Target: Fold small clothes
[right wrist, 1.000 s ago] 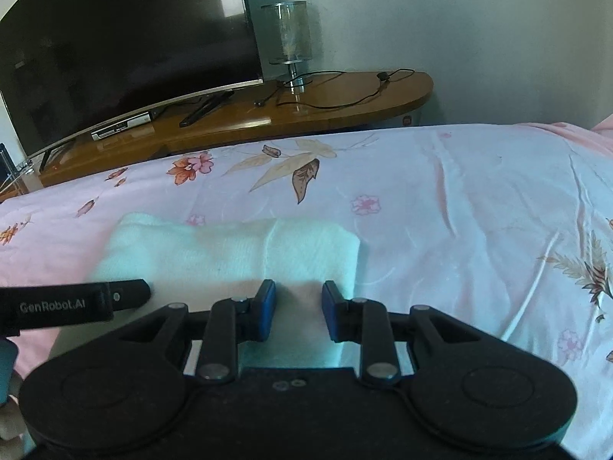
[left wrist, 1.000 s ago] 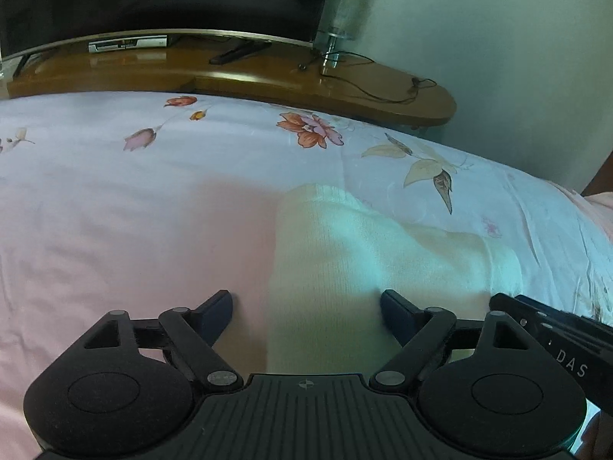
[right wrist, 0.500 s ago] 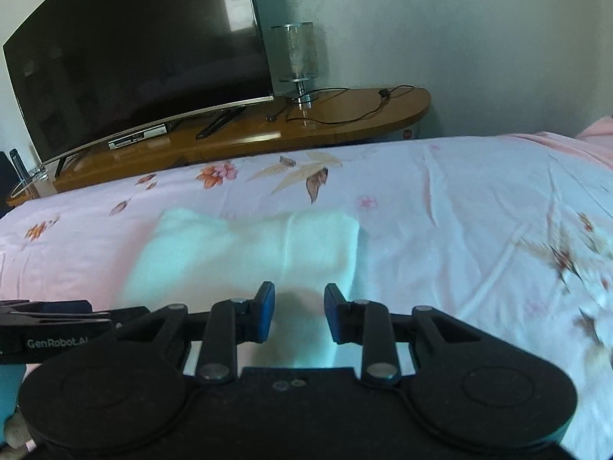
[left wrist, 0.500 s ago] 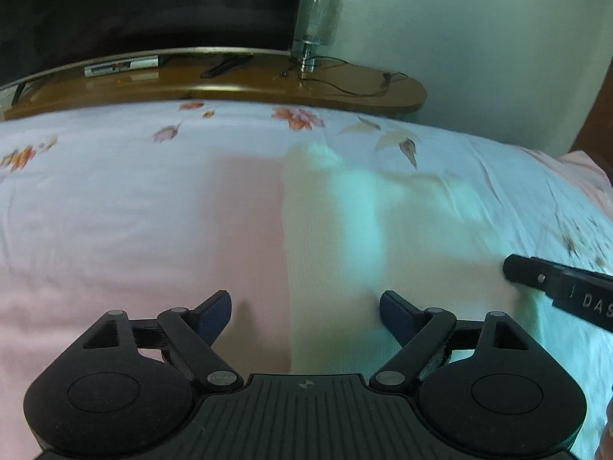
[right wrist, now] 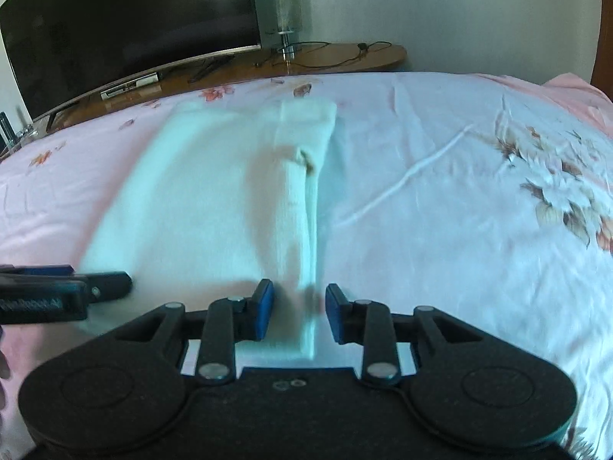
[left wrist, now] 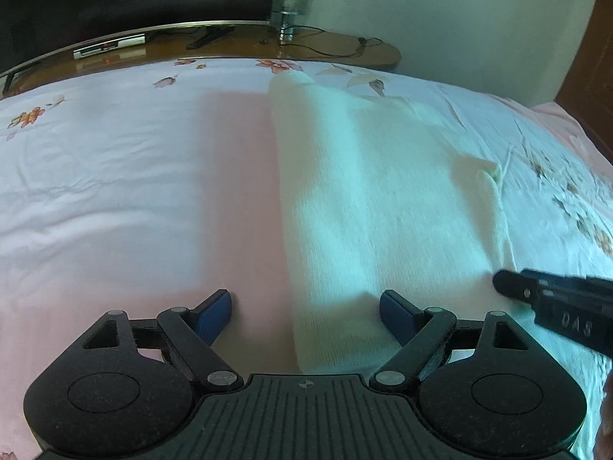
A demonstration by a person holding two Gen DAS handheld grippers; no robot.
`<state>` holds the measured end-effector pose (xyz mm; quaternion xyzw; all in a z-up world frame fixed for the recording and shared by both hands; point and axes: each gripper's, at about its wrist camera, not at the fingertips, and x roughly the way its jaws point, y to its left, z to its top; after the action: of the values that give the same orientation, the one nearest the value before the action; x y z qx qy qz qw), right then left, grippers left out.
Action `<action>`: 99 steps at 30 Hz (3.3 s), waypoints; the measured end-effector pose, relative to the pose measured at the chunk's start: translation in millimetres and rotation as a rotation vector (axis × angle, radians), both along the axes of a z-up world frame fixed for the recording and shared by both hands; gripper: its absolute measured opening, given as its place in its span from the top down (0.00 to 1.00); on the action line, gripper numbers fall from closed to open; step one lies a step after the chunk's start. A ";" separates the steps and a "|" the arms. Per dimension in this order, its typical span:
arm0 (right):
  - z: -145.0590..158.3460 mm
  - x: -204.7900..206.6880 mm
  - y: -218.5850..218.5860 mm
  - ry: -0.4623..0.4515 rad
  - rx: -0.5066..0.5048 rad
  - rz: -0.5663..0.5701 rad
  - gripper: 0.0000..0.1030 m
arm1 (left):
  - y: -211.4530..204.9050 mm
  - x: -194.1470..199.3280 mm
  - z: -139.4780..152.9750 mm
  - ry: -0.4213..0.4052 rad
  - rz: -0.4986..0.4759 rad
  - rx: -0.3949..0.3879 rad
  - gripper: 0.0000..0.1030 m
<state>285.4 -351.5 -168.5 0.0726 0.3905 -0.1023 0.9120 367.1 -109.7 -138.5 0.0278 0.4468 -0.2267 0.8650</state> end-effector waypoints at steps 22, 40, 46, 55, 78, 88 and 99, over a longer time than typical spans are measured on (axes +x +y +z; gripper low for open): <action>27.9 45.4 -21.4 -0.056 0.133 -0.029 0.30 | -9.0 66.3 21.1 0.048 0.071 -0.080 0.18; -0.3 92.9 -51.6 -0.020 0.279 -0.046 0.25 | -29.3 100.7 -9.7 0.123 0.017 -0.183 0.09; -5.5 93.2 -56.5 -0.025 0.323 -0.041 0.25 | -28.3 103.0 -9.8 0.144 0.003 -0.212 0.09; -5.4 89.9 -62.6 -0.015 0.351 -0.017 0.25 | -28.6 103.3 -11.9 0.171 -0.020 -0.224 0.09; -11.1 100.9 -53.0 -0.047 0.404 -0.008 0.57 | -38.6 91.5 -4.7 0.128 0.008 -0.231 0.53; 15.5 88.0 -40.4 -0.119 0.402 0.016 0.70 | -25.8 82.3 15.7 0.054 -0.004 -0.234 0.58; 61.1 89.5 16.1 -0.152 0.366 0.132 0.70 | 37.7 75.1 56.8 -0.004 0.041 -0.244 0.58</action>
<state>374.9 -335.4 -107.5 0.2190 0.3363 0.0359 0.9152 442.1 -72.0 -81.7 -0.0864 0.4147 -0.2614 0.8673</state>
